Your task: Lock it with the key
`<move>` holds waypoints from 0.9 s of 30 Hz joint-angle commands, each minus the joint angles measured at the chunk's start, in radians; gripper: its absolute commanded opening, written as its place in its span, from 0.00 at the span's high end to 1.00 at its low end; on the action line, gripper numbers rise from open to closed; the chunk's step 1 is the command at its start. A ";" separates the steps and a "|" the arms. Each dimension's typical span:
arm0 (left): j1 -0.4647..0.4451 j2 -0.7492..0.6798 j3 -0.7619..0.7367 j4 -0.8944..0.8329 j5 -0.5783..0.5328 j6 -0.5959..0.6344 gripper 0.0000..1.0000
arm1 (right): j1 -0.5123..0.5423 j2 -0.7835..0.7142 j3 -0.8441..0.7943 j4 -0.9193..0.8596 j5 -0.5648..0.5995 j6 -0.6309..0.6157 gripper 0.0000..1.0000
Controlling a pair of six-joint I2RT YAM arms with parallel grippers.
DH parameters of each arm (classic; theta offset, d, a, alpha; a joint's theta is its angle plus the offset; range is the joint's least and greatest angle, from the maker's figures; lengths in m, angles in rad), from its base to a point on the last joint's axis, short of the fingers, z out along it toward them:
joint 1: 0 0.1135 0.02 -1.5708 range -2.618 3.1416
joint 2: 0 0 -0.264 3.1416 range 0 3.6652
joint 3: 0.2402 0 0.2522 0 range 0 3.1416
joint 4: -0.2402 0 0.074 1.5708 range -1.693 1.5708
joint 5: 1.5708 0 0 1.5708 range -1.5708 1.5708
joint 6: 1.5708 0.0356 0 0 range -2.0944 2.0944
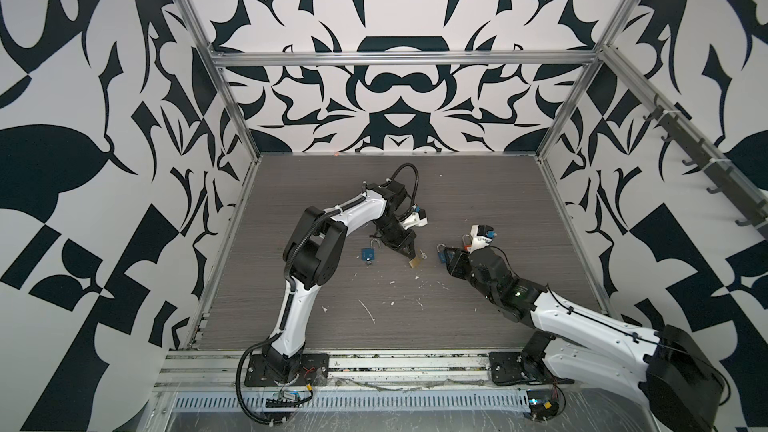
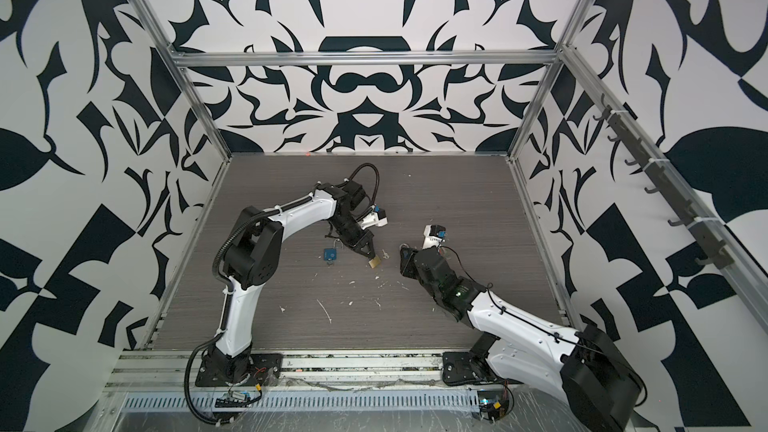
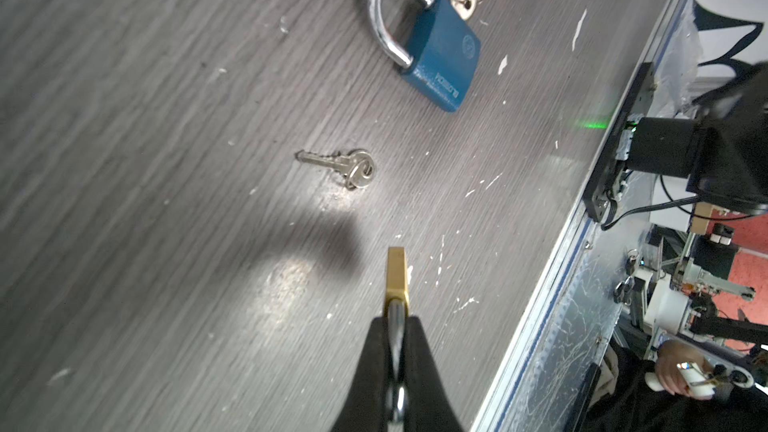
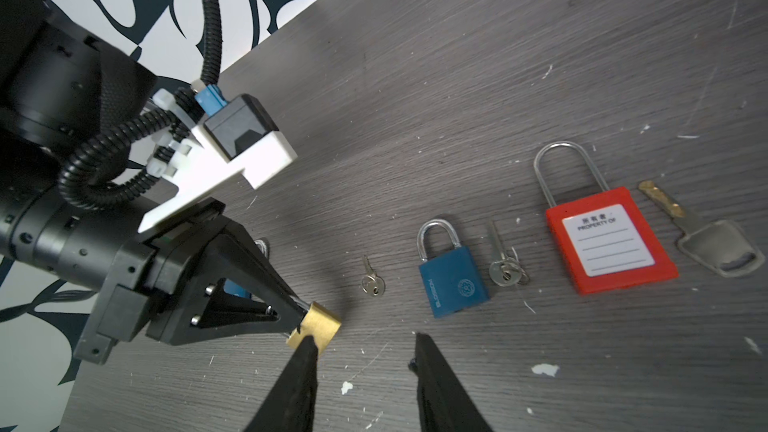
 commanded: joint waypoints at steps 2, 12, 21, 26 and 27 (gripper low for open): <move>0.004 0.105 0.119 -0.205 -0.008 0.117 1.00 | -0.028 -0.004 -0.017 0.026 -0.048 -0.015 0.59; 0.010 0.185 0.252 -0.226 -0.180 0.128 0.65 | -0.044 0.044 -0.018 0.077 -0.100 0.001 0.59; 0.014 -0.005 0.133 0.123 -0.521 0.038 0.58 | -0.045 0.108 0.035 0.083 -0.123 -0.021 0.59; 0.027 -0.286 -0.191 0.550 -0.752 -0.063 0.58 | -0.034 0.194 0.189 -0.097 -0.118 -0.058 0.58; 0.029 -0.362 -0.279 0.644 -0.773 -0.096 0.58 | -0.030 0.208 0.207 -0.103 -0.119 -0.070 0.58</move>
